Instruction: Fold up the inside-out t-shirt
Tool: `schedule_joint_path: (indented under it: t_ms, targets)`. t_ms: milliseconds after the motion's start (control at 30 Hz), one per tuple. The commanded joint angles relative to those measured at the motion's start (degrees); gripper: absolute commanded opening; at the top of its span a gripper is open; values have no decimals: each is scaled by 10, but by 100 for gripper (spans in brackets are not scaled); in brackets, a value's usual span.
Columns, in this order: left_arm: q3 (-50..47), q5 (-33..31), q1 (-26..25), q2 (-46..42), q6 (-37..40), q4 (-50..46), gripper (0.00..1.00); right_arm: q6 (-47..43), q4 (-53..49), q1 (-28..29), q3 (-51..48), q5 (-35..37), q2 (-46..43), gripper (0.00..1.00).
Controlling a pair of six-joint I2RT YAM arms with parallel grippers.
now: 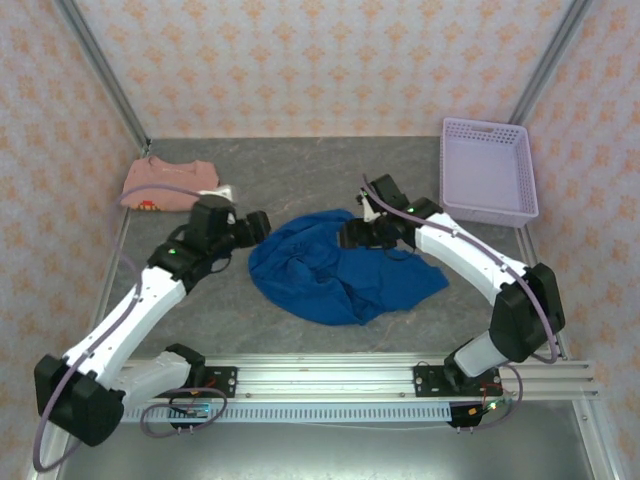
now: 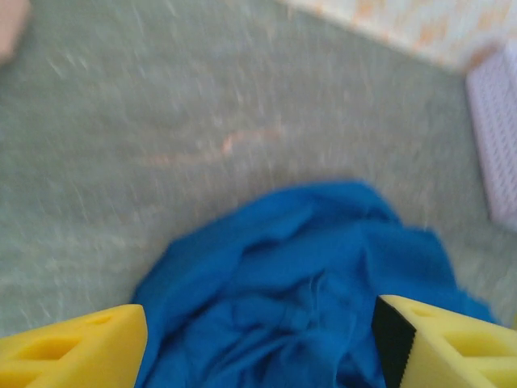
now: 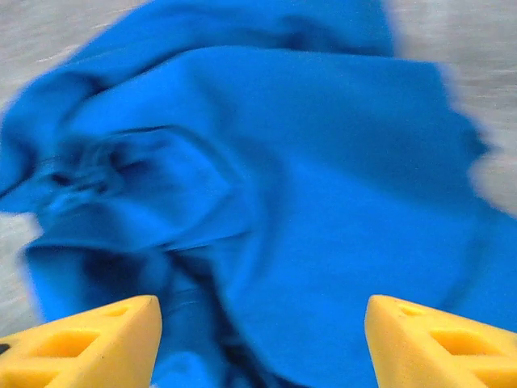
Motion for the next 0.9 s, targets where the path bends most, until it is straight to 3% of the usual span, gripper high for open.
schedule_joint_path:
  t_ms: [0,167,267,333,367,433,500,533,700,867]
  targets:
    - [14,-10,-51,60,31,-10,78,19,-16,-23,-23,110,-3,66]
    - [83,-12,-117,201,50,-66,79,16,28,-60,-54,122,13,67]
    - [59,31,-132,242,9,-22,76,2,33,-61,-52,132,64,68]
    - [45,68,-132,269,-12,20,65,-4,42,-66,-49,137,106,66]
    - [47,72,-132,278,-12,31,56,-7,47,-68,-45,126,120,59]
    - [59,57,-132,283,-12,39,33,-18,59,-69,-35,106,139,34]
    - [80,26,-128,264,1,23,2,-35,51,-69,-12,107,135,6]
    - [91,11,-123,243,11,15,0,-46,42,-69,1,115,121,0]
    - [146,-68,-87,64,38,-9,0,-68,39,-70,62,153,-48,0]
    - [198,-162,-69,-70,67,63,0,-70,114,-70,137,145,-178,0]
